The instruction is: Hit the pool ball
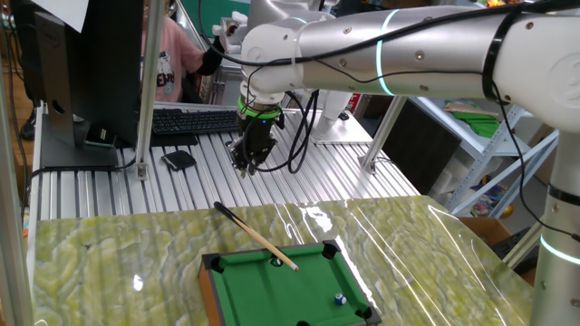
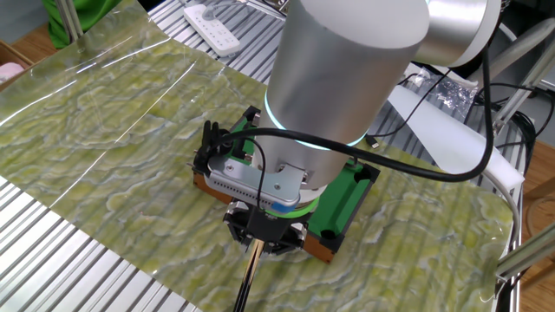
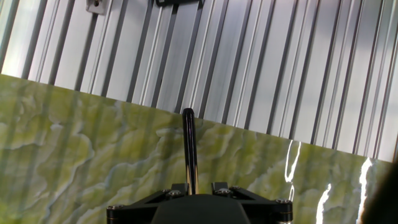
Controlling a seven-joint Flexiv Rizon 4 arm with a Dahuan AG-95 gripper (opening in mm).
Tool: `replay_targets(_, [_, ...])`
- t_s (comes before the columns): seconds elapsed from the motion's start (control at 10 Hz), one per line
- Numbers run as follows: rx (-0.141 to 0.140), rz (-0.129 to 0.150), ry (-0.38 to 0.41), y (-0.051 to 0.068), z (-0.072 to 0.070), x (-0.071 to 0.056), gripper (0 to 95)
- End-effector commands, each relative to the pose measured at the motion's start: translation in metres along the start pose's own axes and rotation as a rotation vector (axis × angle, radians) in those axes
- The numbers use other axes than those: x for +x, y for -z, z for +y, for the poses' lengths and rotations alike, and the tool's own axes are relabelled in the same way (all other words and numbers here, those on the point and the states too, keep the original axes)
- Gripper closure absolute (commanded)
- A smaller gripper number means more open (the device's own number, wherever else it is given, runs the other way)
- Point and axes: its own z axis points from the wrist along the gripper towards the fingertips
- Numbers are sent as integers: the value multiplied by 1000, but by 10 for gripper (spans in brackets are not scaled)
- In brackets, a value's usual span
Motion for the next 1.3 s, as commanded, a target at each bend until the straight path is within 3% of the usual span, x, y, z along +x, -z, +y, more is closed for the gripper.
replay_targets(0.1, [0,1,0,0,0,0,760])
replay_targets(0.4, [0,1,0,0,0,0,760])
replay_targets(0.5, [-2,44,-12,-29,1,0,760])
replay_targets(0.6, [-2,46,-12,-32,2,-1,380])
replay_targets(1.3, [0,45,-19,-43,0,1,380])
